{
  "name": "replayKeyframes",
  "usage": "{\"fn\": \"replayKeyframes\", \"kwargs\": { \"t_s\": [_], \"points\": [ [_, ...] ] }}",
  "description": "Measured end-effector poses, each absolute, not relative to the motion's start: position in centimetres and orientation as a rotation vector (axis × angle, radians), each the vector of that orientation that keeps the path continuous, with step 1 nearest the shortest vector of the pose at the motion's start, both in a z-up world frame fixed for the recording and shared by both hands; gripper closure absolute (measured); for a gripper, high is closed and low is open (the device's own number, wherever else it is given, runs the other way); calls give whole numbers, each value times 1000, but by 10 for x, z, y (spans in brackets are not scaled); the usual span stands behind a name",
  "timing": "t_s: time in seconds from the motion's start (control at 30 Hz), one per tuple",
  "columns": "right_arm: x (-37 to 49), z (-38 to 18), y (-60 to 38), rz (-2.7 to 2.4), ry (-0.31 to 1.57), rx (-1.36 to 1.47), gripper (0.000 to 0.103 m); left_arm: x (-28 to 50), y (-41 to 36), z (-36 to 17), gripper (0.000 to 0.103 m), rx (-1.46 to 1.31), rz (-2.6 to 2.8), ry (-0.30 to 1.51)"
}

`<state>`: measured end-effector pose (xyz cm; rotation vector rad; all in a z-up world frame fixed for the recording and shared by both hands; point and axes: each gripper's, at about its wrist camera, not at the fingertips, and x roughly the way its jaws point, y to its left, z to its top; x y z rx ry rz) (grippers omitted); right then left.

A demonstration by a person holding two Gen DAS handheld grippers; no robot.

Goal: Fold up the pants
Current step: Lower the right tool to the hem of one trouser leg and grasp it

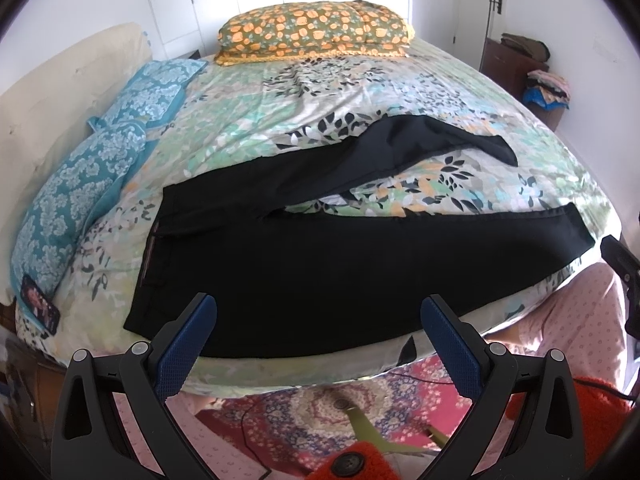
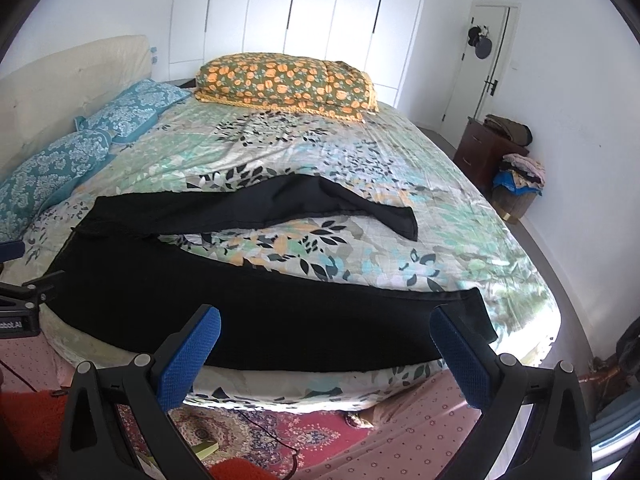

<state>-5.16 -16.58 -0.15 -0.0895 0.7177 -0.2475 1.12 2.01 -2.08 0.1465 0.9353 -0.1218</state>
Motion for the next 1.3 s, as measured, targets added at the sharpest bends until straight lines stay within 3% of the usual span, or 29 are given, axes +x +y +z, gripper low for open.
{"fn": "replayKeyframes", "kwargs": {
  "t_s": [0.3,0.43,0.57,0.8,0.97,1.1,1.3],
  "points": [
    [-42,36,-159,84,404,-26,0,55,36,-8,1,-3,-160,850],
    [13,16,-194,220,569,175,0,83,28,-2,1,26,-126,806],
    [55,-3,-247,148,617,144,0,104,25,-3,1,38,-92,801],
    [188,-43,-435,-75,813,266,0,119,34,-39,1,35,-24,886],
    [279,-107,-543,-100,989,470,15,129,34,-64,1,52,34,977],
    [326,-153,-571,-88,1073,576,40,139,27,-76,1,76,69,1028],
    [371,-202,-575,-81,1192,571,42,154,10,-93,1,113,65,1101]
  ]
}}
